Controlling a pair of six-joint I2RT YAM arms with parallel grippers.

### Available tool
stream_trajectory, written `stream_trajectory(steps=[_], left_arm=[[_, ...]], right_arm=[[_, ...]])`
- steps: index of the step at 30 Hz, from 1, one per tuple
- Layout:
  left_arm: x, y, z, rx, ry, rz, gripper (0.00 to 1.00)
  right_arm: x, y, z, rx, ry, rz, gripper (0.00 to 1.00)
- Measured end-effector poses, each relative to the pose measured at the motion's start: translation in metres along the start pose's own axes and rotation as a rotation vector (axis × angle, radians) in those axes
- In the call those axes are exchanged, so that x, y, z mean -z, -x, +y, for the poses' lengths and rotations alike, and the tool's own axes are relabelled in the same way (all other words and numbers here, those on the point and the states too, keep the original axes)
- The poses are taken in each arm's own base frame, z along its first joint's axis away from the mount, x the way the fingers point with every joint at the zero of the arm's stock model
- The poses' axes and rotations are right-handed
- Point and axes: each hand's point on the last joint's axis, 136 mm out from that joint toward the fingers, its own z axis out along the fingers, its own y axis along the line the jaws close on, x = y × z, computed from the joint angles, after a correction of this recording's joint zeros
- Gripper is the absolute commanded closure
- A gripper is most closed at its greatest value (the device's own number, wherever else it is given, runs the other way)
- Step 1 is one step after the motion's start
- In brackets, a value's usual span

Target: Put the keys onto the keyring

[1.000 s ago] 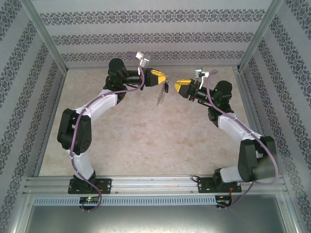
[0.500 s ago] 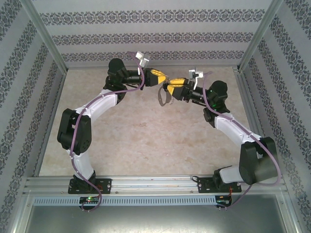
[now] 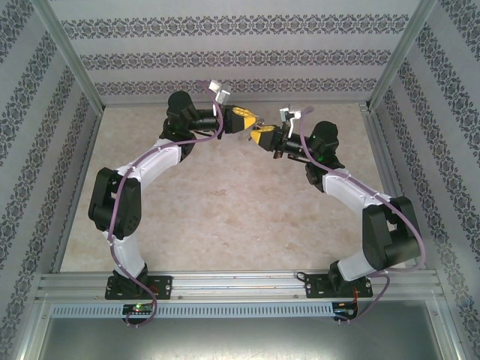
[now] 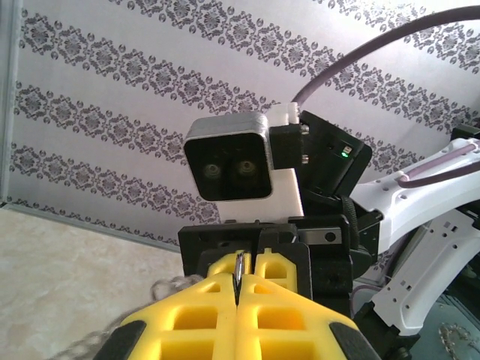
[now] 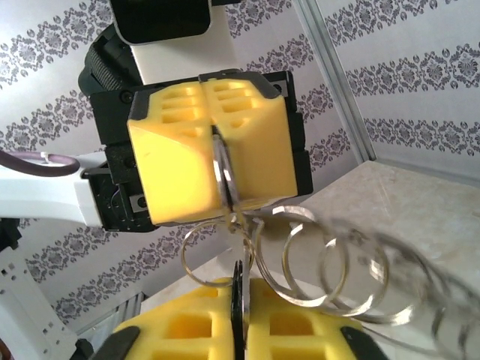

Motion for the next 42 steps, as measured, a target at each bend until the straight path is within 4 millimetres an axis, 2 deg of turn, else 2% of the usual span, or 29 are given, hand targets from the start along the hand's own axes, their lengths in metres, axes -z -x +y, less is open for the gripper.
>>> stream_trajectory(steps=[4, 10, 15, 24, 34, 42], left_arm=[[0.001, -0.004, 0.006, 0.011, 0.029, -0.011, 1.00], [0.004, -0.004, 0.008, 0.003, 0.041, -0.023, 1.00], [0.007, -0.004, 0.011, 0.002, 0.052, -0.031, 1.00], [0.008, -0.005, 0.015, 0.004, 0.073, -0.043, 1.00], [0.008, -0.004, 0.015, -0.013, 0.083, -0.044, 1.00], [0.009, -0.005, 0.013, -0.037, 0.093, -0.027, 1.00]], right_arm=[[-0.003, -0.003, -0.002, -0.009, 0.006, 0.012, 1.00], [-0.021, -0.007, -0.002, -0.019, 0.033, 0.043, 1.00], [-0.026, -0.009, -0.010, -0.029, 0.033, 0.051, 1.00], [-0.018, -0.010, -0.015, -0.038, 0.010, 0.048, 1.00], [-0.005, 0.000, -0.006, -0.017, -0.018, 0.051, 1.00], [-0.002, -0.002, -0.011, -0.018, -0.051, 0.089, 1.00]])
